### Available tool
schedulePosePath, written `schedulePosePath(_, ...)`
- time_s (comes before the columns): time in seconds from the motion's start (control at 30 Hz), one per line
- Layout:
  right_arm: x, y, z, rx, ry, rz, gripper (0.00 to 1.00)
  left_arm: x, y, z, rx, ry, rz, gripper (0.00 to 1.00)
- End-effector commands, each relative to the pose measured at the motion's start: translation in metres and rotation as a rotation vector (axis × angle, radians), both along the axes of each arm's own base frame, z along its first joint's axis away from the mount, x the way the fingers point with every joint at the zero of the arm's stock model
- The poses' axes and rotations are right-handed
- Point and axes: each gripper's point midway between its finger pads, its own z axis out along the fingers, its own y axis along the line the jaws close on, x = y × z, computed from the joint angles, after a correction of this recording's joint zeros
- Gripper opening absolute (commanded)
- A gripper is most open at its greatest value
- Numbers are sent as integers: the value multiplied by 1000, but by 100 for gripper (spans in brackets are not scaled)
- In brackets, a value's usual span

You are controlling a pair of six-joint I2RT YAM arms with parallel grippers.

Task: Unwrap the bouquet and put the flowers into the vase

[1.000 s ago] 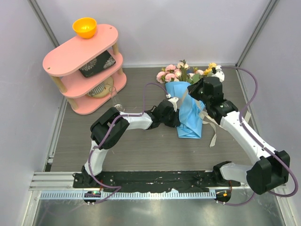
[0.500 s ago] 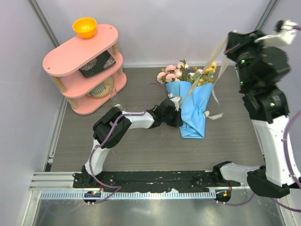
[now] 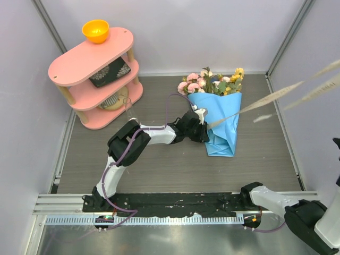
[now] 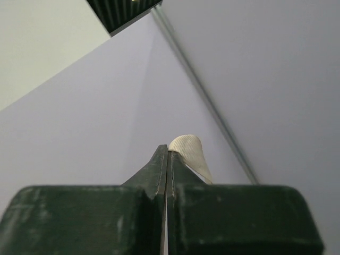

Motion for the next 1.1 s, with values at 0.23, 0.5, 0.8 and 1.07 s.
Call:
schedulePosePath(0.23, -116, -89, -8, 134, -43, -317, 1, 3, -13, 18, -46, -16, -13, 27)
schedulePosePath(0.5, 25, 18, -84, -83, 286, 55, 1, -16, 3, 79, -89, -83, -80, 48)
schedulePosePath(0.8, 89, 222, -223, -298, 537, 1015, 1, -73, 54, 164, -191, -144, -164, 61)
schedulePosePath(1.07, 72, 257, -402, -49, 925, 1236, 1, -122, 133, 217, -233, -266, -115, 56)
